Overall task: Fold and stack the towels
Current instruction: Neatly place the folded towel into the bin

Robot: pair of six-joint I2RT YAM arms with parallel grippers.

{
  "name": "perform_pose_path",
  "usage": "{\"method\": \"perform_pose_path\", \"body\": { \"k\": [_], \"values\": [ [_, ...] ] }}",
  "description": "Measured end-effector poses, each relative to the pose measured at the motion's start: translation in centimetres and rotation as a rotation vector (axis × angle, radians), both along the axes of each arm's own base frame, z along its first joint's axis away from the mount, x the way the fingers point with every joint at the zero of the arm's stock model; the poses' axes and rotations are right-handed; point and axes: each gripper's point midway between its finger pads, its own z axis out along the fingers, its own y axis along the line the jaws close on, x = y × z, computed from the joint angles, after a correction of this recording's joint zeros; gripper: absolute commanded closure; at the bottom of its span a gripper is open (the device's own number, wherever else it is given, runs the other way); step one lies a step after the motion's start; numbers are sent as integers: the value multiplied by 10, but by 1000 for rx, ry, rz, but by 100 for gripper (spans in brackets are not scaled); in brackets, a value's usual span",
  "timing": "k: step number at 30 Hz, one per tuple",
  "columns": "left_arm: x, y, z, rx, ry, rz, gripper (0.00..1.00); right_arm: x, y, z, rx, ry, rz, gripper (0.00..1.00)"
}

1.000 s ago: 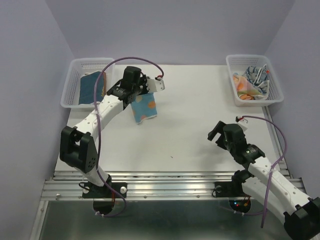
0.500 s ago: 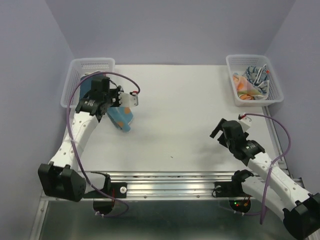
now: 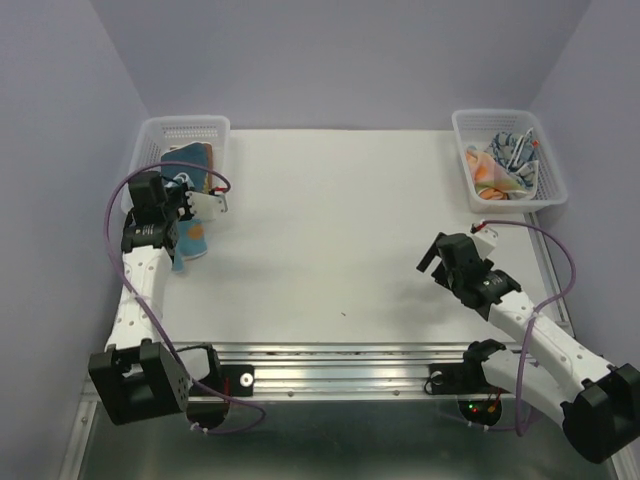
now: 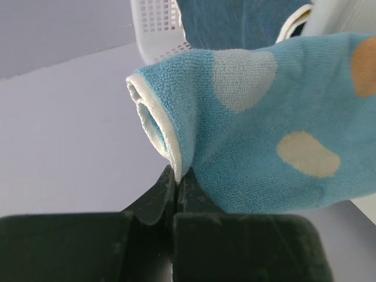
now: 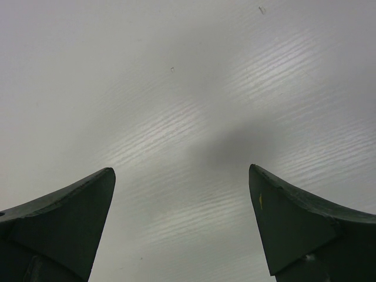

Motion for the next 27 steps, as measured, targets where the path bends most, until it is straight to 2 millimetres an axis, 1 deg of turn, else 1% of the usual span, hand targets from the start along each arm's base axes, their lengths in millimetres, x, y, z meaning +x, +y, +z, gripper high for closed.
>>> {"method": "perform_pose_path", "body": {
  "k": [3, 7, 9, 13, 17, 20, 27],
  "values": [
    [24, 15, -11, 2, -32, 12, 100, 1, 1, -4, -5, 12, -1, 0],
    [51, 19, -10, -41, -103, -10, 100, 4, 2, -4, 2, 8, -6, 0],
    [63, 16, -3, -62, -139, -34, 100, 4, 2, -4, 4, 8, -8, 0],
    [83, 8, 17, -81, -222, -99, 100, 4, 2, -4, 9, 6, -12, 0],
    [105, 3, 26, -103, -266, -142, 100, 5, 1, -3, 5, 1, -17, 0],
    [117, 2, 24, -111, -271, -160, 100, 5, 1, -3, 4, -2, -20, 0],
    [143, 2, 4, -116, -233, -196, 100, 7, -1, -2, -4, -12, -33, 0]
  ]
}}
